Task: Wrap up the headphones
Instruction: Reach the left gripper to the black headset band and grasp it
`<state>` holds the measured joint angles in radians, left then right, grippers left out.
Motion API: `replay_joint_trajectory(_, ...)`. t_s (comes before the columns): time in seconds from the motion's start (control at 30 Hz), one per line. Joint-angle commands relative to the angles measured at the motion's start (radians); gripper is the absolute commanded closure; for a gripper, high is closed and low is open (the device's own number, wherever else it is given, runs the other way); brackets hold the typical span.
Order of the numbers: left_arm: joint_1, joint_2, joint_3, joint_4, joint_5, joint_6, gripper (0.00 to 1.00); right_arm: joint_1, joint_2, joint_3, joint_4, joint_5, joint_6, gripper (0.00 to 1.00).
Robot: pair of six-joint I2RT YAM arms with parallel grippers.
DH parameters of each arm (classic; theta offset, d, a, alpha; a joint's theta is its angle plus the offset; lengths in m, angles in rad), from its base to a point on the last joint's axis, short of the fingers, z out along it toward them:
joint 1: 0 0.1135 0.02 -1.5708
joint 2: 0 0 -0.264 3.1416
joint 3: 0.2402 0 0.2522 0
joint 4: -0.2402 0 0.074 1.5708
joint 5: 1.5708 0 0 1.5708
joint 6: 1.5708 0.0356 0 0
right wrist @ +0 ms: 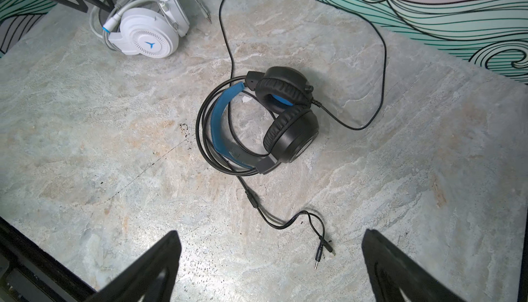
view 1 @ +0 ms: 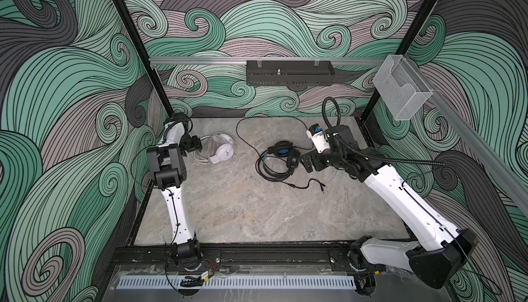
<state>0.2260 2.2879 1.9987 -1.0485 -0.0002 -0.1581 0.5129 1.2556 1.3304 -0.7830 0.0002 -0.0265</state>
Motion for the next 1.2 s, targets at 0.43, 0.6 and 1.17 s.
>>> replay_joint_trajectory(0.43,-0.409,-0.743,-0.486,0.162,-0.027,-0.105,0.08,-0.072,0.005,-0.081,0.069,0.039,0.03,0.0)
replay_joint_trajectory(0.6,-0.693,-0.668,-0.479,0.221,0.006,-0.246,0.08,-0.082,0.038,-0.153,0.098,0.061,0.082,0.0)
replay_joint_trajectory(1.17,-0.839,-0.334,-0.464,0.294,0.053,-0.634,0.1,-0.114,-0.032,-0.233,0.103,0.031,0.059,0.0)
